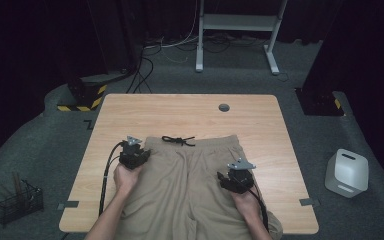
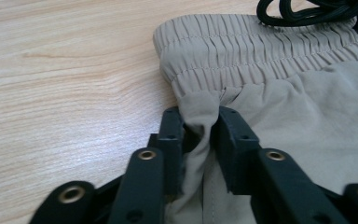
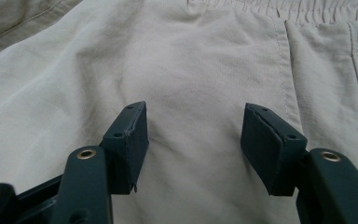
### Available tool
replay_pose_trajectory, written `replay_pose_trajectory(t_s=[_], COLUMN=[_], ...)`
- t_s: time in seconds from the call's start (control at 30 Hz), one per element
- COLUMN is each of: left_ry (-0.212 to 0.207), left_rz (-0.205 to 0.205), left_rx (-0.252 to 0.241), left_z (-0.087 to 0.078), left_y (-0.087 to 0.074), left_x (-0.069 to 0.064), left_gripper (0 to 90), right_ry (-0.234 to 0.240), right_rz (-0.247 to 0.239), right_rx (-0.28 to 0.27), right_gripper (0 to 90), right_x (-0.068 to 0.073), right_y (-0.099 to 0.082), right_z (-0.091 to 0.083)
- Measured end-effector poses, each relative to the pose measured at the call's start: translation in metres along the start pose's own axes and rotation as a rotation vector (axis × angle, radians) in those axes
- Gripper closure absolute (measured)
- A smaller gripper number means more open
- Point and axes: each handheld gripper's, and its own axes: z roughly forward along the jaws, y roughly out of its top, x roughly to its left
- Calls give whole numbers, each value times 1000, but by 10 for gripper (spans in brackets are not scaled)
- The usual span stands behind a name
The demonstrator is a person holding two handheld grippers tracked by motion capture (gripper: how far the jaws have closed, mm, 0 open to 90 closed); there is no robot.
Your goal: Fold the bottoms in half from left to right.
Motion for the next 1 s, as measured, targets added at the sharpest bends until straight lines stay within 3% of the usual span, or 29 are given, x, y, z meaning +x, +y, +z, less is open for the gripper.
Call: replay_pose_trajectory(t_s=[0.13,0.33,0.53,0.57,0.77,0.87,1.0], left_ry=[-12,-18,-39,-40,-48,-72,-100], left_rz=[-22,-15,-20,-2,17,3,17], left_rx=[-2,-13,-48,-47,-69,-78,-112], left_z=[0,-2,-11,-15,-22,-26,-34], left_y=[0,0,3,6,15,18,26], left_x=[4,3,2,1,-3,-4,-11], left_gripper=[802,866,876,877,877,877,878], right_ry=[1,1,0,1,7,5,7], right_rz=[-2,-2,0,3,5,7,6], right_rx=[0,0,1,2,3,4,4], right_gripper=[412,410,408,408,401,401,401], right_x=[0,1,1,0,0,1,1], right_y=[3,4,4,4,4,5,5], right_z=[3,5,5,5,5,5,5])
